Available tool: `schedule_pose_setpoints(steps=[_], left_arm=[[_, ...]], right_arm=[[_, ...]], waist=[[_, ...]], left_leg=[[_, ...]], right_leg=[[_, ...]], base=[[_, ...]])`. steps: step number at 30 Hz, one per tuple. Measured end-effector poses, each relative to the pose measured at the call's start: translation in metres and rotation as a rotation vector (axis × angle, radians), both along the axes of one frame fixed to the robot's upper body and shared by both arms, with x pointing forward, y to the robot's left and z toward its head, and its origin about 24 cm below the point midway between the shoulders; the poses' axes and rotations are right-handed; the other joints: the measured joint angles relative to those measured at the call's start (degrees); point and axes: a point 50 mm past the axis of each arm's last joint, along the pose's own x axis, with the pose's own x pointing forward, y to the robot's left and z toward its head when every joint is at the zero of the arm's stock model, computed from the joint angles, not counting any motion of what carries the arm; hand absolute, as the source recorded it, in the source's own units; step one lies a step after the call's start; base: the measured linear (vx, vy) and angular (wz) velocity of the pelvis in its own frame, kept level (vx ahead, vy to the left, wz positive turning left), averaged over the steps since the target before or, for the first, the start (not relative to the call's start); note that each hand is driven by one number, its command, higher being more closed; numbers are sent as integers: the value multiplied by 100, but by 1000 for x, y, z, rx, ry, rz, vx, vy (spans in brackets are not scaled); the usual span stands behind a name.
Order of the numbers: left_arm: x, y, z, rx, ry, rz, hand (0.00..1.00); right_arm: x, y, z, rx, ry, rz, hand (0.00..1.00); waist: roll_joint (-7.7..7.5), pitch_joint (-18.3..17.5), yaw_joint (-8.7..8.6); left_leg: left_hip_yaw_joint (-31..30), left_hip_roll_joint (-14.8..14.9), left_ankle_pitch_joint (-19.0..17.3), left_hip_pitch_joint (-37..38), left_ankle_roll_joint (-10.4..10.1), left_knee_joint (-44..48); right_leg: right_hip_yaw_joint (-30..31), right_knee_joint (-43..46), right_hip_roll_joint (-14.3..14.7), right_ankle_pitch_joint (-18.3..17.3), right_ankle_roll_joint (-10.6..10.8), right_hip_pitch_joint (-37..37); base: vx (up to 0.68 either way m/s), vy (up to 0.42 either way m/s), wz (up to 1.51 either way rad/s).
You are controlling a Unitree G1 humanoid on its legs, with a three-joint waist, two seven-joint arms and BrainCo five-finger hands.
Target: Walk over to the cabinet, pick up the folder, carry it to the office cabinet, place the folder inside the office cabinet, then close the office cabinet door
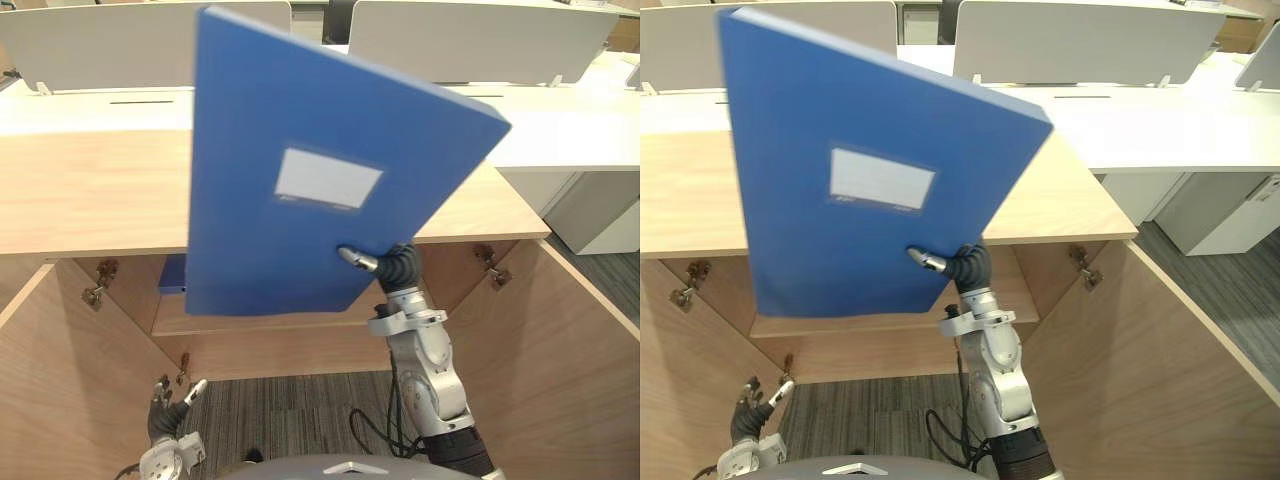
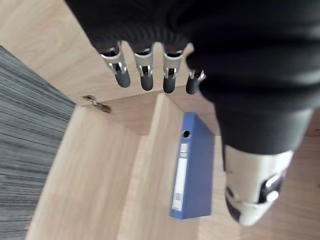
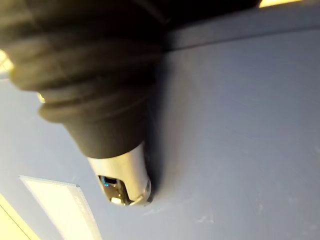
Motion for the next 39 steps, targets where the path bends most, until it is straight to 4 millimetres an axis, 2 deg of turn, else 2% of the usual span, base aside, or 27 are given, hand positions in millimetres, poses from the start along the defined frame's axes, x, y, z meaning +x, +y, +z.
schedule_pose_setpoints(steps=[4,7,13,14,15,16,18,19,25,30,35,37,39], left_arm=[[-8,2,-17,-25,113,-51,0],[-12,2,-24,-37,166,-64,0],[-4,-3,-28,-18,200,-178,0],[3,-4,-26,-11,186,-200,0],[9,-4,-25,-7,172,-206,0],[27,-3,-19,8,130,-225,0],[48,-3,-12,25,80,-251,0],[62,-4,-6,35,41,-264,0],[77,-6,0,35,1,-277,0],[96,-8,12,16,-79,-235,0],[119,-19,31,-4,-205,-215,0],[133,-25,43,-14,-271,-206,0],[142,-25,52,-13,-316,-196,0]], right_arm=[[-3,19,-25,-173,75,95,100],[-2,23,-47,-295,146,105,100],[-3,29,-70,-454,191,150,100],[0,31,-69,-503,171,159,100],[2,32,-67,-516,155,160,100],[10,34,-59,-548,112,154,100],[21,34,-53,-588,78,141,100],[30,33,-49,-637,52,119,100],[38,21,-45,-750,2,39,100],[43,10,-28,-685,-25,-89,100],[45,4,5,-541,-105,-190,100],[50,0,23,-429,-125,-218,100],[56,-6,38,-335,-139,-244,100]], waist=[[-53,67,26],[-41,141,37],[-53,417,45],[-7,614,112],[-65,677,99],[-84,958,92],[-36,1248,73],[28,1524,53],[54,1944,45],[146,2249,64],[184,2362,130],[192,2396,159],[211,2487,165]], left_leg=[[-4,5,-1,-19,-2,0],[-5,2,-3,-50,-3,0],[87,26,-21,-207,-36,37],[205,45,-21,-351,-39,92],[209,54,-47,-530,-13,265],[225,106,-203,-938,22,788],[202,198,-424,-1510,61,1465],[176,284,-577,-1881,90,1933],[40,352,-940,-2835,12,2864],[-32,485,-1094,-3506,3,3506],[-83,744,-1427,-4387,-3,4410],[-101,833,-1533,-4788,1,4718],[-117,879,-1546,-5042,87,4960]], right_leg=[[-3,-22,12,5,-5,-5],[2,-74,13,31,-12,-7],[115,36,31,50,-18,-277],[233,315,45,0,-52,-602],[281,452,39,-22,-60,-763],[315,731,36,-53,-79,-1058],[323,1053,47,-106,-64,-1467],[329,1368,71,-177,-75,-1765],[332,2520,10,-635,-92,-2804],[328,3164,23,-831,-148,-3459],[331,3902,115,-1065,-195,-4287],[304,4171,116,-1157,-199,-4685],[292,4420,114,-1166,-163,-4931]], base=[[0,0,0],[0,0,0],[-16,0,-10],[-53,17,-28],[-84,3,-29],[-119,-20,-8],[-142,-27,-3],[-160,-6,1],[-152,4,8],[-91,-12,2],[-60,-14,-9],[-45,-4,-10],[-11,-4,-3]])
